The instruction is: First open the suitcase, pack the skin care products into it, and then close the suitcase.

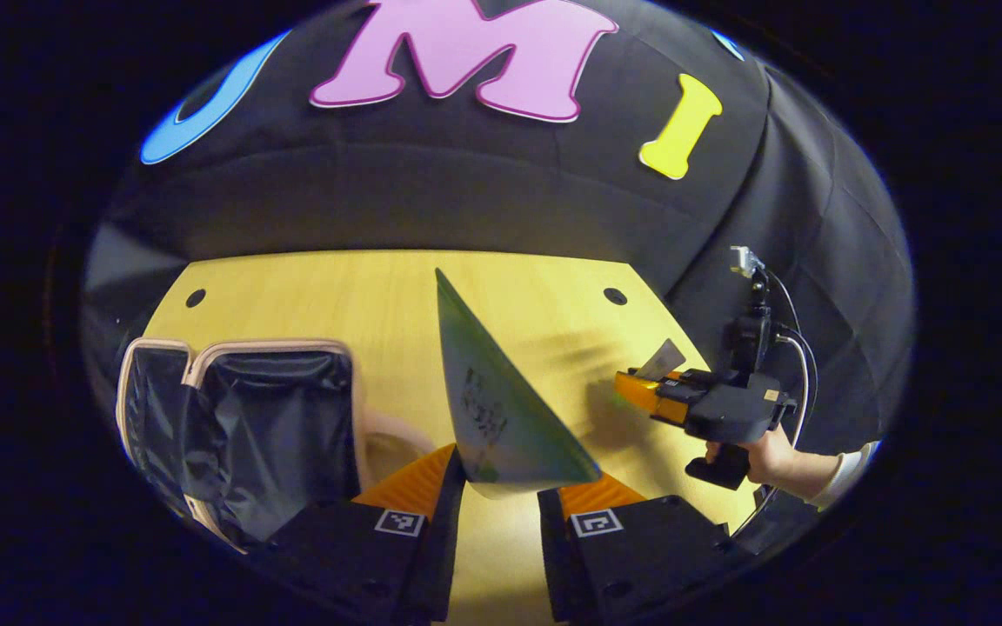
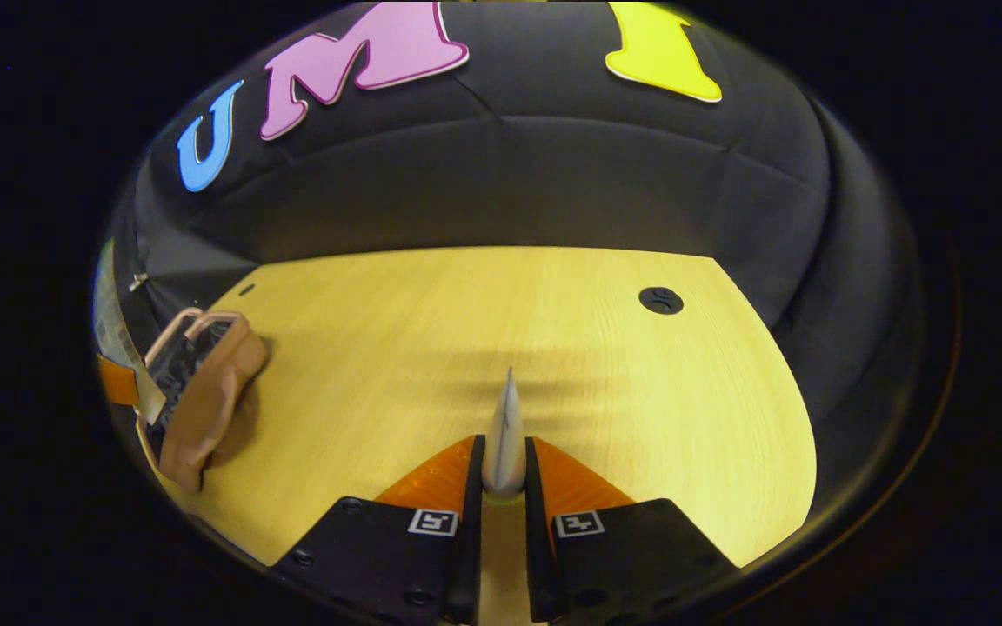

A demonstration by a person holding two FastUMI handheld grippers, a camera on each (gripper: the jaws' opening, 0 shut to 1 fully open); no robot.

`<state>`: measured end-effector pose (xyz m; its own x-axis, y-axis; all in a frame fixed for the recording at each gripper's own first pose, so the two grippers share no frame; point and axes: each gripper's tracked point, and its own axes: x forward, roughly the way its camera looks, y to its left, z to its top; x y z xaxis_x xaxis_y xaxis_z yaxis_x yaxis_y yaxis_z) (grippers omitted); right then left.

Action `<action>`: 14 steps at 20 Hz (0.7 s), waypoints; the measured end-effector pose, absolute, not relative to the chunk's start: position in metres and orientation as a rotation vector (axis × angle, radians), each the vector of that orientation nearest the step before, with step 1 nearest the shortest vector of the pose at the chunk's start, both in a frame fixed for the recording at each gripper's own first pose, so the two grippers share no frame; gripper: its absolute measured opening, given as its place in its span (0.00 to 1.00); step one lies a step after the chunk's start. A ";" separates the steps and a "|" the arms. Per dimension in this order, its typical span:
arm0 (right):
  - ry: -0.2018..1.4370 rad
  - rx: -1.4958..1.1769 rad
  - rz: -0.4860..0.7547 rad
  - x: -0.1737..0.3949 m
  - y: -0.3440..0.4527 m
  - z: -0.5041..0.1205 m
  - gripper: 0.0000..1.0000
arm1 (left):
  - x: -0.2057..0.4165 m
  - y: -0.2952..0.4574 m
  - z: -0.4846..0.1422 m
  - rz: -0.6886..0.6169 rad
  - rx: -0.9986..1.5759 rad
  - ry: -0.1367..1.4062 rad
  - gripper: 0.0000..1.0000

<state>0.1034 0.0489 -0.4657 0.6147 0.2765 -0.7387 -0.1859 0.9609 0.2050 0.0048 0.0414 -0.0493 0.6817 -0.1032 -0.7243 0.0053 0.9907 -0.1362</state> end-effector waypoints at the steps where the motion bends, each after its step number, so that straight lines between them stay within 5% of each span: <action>1: 0.852 0.110 0.284 0.098 0.056 -0.451 0.25 | -0.011 0.066 -0.052 -0.035 -0.114 0.868 0.50; 7: 0.757 0.114 0.415 0.059 0.112 -0.363 0.25 | -0.091 0.210 -0.082 0.143 -0.072 1.202 0.50; 14: 0.697 0.091 0.500 0.013 0.172 -0.301 0.25 | -0.111 0.246 -0.151 0.227 -0.282 1.528 0.47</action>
